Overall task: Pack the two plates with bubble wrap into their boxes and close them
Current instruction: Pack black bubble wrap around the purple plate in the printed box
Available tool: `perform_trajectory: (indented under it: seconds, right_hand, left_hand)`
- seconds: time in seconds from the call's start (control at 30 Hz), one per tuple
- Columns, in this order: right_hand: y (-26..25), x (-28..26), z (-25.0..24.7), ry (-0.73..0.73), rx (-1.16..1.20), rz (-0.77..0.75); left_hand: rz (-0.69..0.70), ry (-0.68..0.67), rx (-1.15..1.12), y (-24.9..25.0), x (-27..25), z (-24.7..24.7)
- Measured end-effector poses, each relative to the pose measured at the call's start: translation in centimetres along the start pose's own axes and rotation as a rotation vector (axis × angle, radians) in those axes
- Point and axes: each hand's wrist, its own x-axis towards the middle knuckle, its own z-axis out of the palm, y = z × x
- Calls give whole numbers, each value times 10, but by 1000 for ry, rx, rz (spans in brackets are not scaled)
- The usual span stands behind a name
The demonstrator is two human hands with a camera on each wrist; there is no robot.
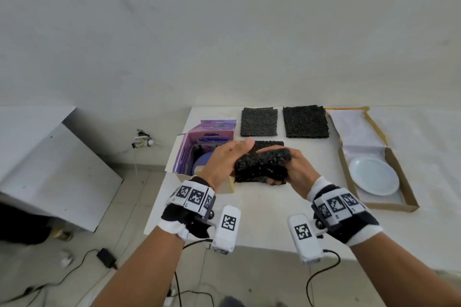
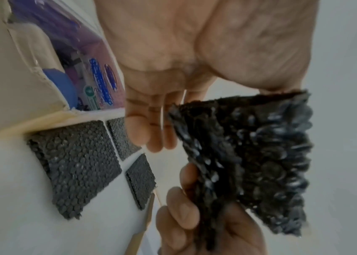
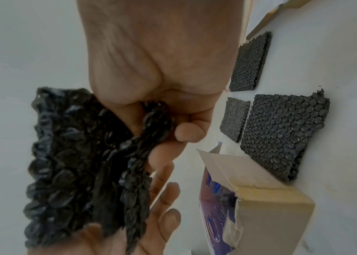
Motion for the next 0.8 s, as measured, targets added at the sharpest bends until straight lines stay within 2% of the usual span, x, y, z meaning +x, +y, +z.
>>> perform_trajectory:
  seconds: [0.07, 0.27, 0.43, 0.63, 0.8]
  right_hand:
    - [5, 2, 0, -4, -8, 61]
    - [14, 10, 10, 1, 16, 127]
    - [17, 33, 20, 52, 17, 196]
    - [23, 66, 39, 63, 33, 259]
    - [21, 90, 51, 20, -75, 115]
  left_hand:
    - [37, -5, -34, -5, -7, -1]
    - [-25, -20, -37, -21, -9, -9]
    - [4, -45, -178, -25, 5, -27]
    - [-6, 8, 5, -32, 29, -59]
    - [-52, 45, 70, -28, 48, -85]
